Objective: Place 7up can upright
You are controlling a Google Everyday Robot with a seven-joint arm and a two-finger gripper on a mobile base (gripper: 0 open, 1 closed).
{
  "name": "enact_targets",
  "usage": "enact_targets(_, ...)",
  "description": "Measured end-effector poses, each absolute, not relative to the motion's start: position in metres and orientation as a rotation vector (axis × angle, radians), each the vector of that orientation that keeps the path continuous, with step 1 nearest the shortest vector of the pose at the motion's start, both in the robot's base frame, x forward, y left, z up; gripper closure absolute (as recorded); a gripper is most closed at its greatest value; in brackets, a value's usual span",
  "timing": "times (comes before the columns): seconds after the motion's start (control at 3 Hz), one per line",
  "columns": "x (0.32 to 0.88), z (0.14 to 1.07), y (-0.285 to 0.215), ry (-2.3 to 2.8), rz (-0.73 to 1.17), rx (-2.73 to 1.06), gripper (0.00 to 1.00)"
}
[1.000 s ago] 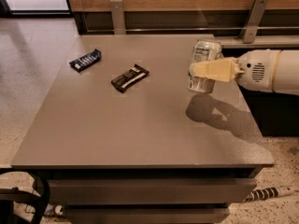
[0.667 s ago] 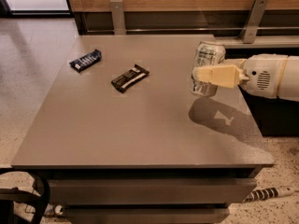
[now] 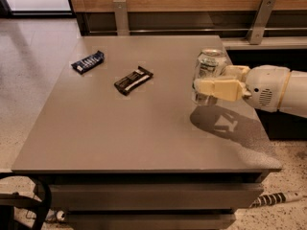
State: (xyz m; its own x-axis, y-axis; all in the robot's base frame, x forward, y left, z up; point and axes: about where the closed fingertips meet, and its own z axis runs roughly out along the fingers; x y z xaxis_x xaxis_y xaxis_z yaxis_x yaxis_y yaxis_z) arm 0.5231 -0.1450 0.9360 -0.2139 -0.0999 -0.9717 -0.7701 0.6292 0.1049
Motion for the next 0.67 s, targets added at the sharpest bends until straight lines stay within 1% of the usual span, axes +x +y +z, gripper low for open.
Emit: enact_targets(0.67, 0.513, 0.914, -0.130, 1.593, 0.604, -0.787, 1.00)
